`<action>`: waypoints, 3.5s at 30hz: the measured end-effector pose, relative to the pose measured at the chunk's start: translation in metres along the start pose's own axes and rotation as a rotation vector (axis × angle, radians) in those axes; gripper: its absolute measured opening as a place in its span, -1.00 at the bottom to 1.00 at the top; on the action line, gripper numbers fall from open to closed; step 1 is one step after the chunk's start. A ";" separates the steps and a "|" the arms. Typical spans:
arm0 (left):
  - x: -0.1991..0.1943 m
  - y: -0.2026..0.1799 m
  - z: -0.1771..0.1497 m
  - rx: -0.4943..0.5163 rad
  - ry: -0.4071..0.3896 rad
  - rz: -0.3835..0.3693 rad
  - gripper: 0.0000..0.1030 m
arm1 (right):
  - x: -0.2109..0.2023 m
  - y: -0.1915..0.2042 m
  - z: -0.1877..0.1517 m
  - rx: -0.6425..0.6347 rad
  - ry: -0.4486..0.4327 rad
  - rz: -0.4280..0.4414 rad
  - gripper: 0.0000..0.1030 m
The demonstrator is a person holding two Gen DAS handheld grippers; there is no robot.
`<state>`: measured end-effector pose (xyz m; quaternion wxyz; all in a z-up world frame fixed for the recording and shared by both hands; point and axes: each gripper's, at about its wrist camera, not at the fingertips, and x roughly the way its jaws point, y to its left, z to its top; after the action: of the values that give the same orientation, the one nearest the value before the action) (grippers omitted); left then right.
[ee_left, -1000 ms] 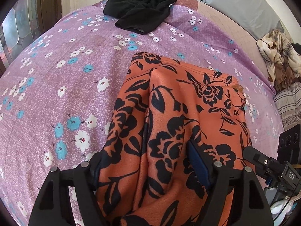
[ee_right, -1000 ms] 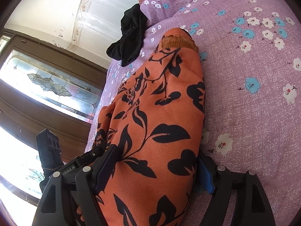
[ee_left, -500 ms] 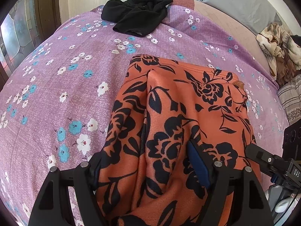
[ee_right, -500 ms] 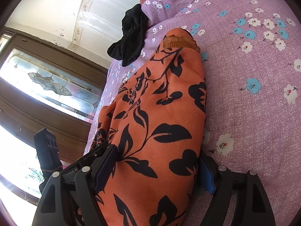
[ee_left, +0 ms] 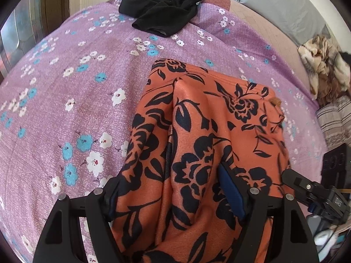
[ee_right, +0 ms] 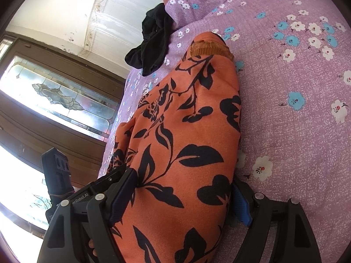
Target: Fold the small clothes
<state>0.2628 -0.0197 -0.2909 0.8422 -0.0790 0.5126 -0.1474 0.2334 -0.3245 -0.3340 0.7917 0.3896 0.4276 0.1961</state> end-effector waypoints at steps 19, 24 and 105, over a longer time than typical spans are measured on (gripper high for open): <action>-0.002 0.028 0.010 0.001 -0.009 0.141 0.69 | 0.045 0.028 0.115 -0.065 -0.035 -0.311 0.05; -0.022 0.035 0.011 -0.039 -0.063 0.104 0.68 | 0.009 0.060 0.080 -0.161 -0.037 -0.253 0.06; 0.000 -0.007 0.005 0.140 -0.040 0.192 0.98 | 0.013 0.004 0.015 -0.035 0.066 0.023 0.59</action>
<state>0.2666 -0.0261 -0.2867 0.8659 0.0266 0.4893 -0.1000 0.2535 -0.3200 -0.3328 0.7816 0.3741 0.4455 0.2251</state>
